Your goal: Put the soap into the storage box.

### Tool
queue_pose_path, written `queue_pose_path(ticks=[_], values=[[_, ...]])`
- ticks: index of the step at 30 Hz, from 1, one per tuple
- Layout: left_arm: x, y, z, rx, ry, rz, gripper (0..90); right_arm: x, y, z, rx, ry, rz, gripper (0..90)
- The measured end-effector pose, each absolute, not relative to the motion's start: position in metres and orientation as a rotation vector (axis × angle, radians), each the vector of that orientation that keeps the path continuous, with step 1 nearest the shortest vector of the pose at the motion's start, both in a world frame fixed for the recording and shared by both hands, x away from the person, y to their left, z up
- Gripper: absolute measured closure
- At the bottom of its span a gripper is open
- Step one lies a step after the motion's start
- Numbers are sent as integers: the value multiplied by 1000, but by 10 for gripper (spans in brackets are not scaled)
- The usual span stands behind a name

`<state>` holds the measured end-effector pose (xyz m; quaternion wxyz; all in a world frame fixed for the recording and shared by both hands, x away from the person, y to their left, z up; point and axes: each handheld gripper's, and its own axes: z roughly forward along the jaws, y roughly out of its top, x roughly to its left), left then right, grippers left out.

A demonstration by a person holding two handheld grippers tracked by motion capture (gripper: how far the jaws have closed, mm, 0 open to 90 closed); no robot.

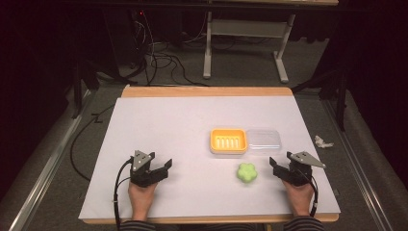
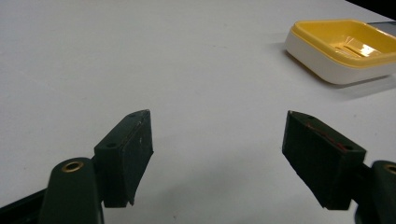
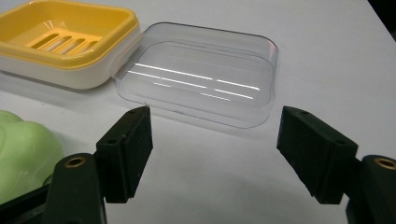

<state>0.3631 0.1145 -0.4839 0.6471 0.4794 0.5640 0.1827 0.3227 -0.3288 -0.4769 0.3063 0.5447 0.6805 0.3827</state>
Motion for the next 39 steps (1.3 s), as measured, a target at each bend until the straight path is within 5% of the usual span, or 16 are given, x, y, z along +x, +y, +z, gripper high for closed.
queue_pose_path(ticks=[24, 31, 39], values=[[367, 114, -485, 1094, 1325, 445, 252, 313, -340, -464, 1456, 1848, 1039, 226], [367, 113, -485, 1104, 1322, 450, 251, 302, -322, -457, 1345, 2004, 1073, 312], [366, 113, -485, 1102, 1317, 445, 251, 299, -300, -450, 1235, 2098, 1072, 311]])
